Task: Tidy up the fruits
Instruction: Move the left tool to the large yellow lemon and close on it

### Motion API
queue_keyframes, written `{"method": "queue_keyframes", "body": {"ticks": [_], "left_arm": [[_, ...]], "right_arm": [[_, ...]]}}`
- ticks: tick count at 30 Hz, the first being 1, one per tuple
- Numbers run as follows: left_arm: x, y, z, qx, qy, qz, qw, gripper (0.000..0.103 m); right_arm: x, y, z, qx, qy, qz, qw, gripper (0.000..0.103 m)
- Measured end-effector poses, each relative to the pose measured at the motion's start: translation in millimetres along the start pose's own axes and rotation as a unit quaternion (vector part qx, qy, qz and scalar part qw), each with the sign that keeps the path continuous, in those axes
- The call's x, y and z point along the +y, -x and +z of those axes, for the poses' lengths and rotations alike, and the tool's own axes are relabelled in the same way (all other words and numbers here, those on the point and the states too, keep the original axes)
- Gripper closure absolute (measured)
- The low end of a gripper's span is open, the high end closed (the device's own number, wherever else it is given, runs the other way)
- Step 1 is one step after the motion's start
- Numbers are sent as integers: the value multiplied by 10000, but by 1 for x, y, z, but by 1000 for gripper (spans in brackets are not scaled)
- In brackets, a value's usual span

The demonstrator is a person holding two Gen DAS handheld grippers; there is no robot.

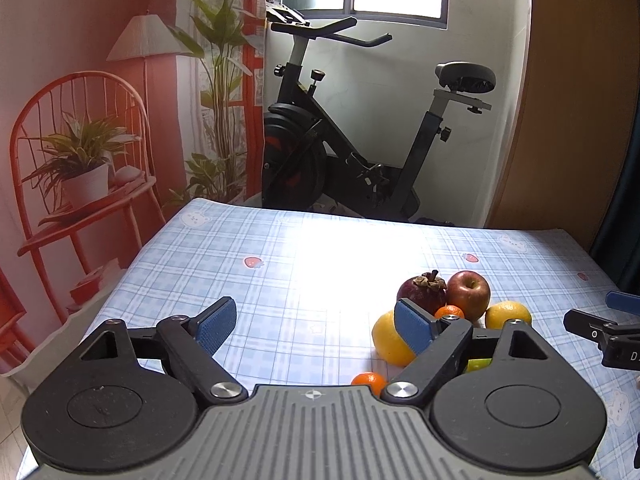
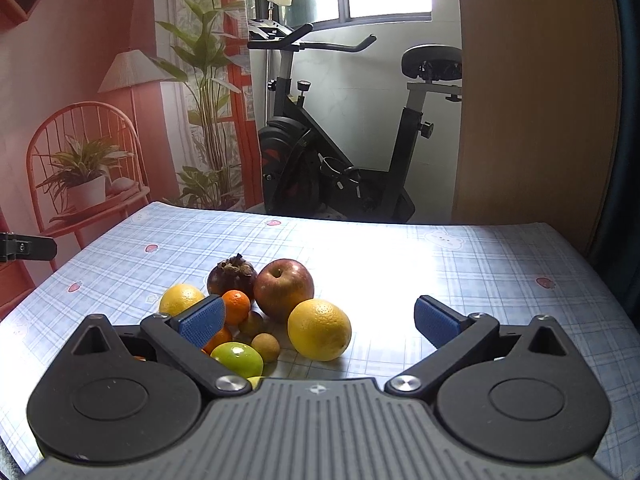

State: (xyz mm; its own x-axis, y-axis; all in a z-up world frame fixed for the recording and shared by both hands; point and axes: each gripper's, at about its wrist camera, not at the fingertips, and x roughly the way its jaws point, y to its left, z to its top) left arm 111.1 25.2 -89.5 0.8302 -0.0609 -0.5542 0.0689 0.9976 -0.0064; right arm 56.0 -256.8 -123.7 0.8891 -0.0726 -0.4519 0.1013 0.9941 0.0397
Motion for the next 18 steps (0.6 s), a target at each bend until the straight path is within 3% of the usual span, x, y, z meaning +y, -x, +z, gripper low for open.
{"method": "queue_keyframes", "body": {"ticks": [8,18], "left_arm": [[-20,-23,14,14,-207,-168,9996,17],[-76,-82,17,540,-566,-1041,9915,48]], "right_arm": [[-10,-23,7,172,147,95,9997,3],[-26,-65,-8,717,506,348,9955,29]]}}
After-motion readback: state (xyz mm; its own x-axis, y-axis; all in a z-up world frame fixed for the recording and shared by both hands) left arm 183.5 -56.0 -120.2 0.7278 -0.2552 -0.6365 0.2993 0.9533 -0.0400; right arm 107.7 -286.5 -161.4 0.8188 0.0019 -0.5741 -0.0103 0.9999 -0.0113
